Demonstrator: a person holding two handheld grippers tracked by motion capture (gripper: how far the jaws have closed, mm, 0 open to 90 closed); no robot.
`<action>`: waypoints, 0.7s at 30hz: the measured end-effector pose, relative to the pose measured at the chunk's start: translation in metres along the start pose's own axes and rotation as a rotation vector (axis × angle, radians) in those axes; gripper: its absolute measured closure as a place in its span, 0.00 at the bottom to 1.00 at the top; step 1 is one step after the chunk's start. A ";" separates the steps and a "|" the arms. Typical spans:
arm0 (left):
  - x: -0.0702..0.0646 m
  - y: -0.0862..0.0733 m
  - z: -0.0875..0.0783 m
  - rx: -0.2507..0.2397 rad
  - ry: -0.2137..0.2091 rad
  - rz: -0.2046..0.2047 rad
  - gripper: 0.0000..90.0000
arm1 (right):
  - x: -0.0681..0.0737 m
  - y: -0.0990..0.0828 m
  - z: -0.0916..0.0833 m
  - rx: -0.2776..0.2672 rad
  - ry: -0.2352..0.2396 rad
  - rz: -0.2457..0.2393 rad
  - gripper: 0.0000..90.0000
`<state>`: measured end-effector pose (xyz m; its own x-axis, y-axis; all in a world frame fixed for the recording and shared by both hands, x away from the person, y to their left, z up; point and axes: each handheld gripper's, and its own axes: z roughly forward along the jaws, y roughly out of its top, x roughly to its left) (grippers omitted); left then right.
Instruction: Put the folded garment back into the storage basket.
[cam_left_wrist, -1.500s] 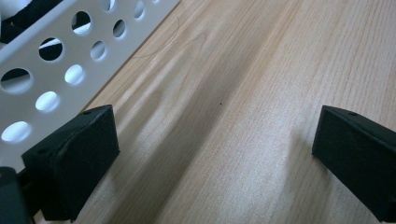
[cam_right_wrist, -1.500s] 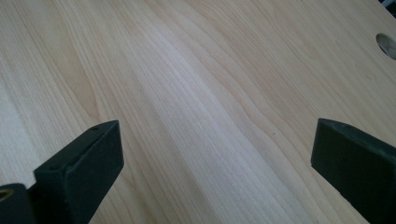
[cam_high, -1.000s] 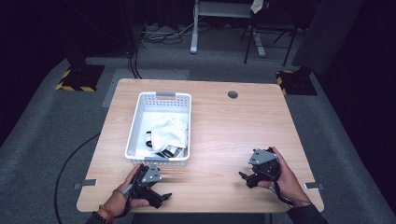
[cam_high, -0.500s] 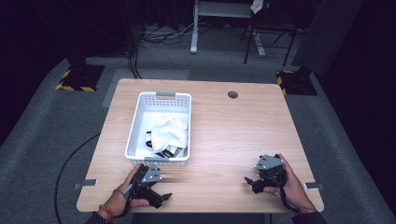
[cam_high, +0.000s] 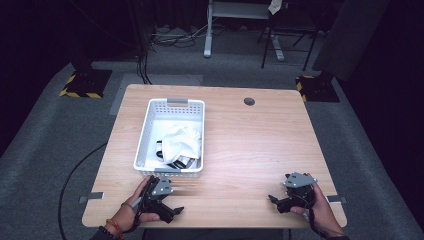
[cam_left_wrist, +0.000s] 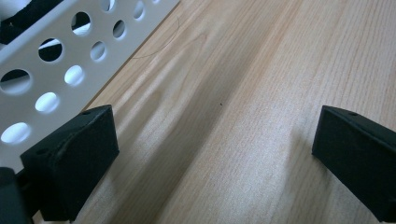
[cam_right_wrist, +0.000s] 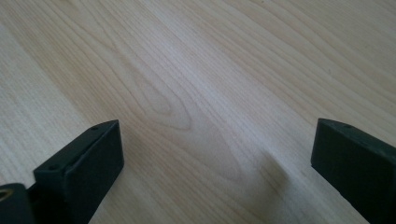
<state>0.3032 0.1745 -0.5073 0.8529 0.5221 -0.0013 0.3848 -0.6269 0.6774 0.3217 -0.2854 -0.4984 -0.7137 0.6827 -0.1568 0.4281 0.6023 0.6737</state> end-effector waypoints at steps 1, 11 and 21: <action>0.000 0.000 0.000 0.000 -0.001 -0.001 0.00 | -0.001 -0.002 -0.001 -0.006 0.004 0.013 0.03; 0.000 0.000 0.000 -0.002 0.001 -0.004 0.00 | -0.010 -0.024 -0.009 -0.047 0.037 0.121 0.01; 0.000 0.000 0.001 -0.002 0.001 -0.004 0.00 | -0.014 -0.033 -0.015 -0.030 0.036 0.174 0.00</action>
<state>0.3039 0.1742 -0.5075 0.8510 0.5251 -0.0032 0.3875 -0.6238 0.6787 0.3096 -0.3213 -0.5078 -0.6501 0.7597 -0.0107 0.5300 0.4635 0.7101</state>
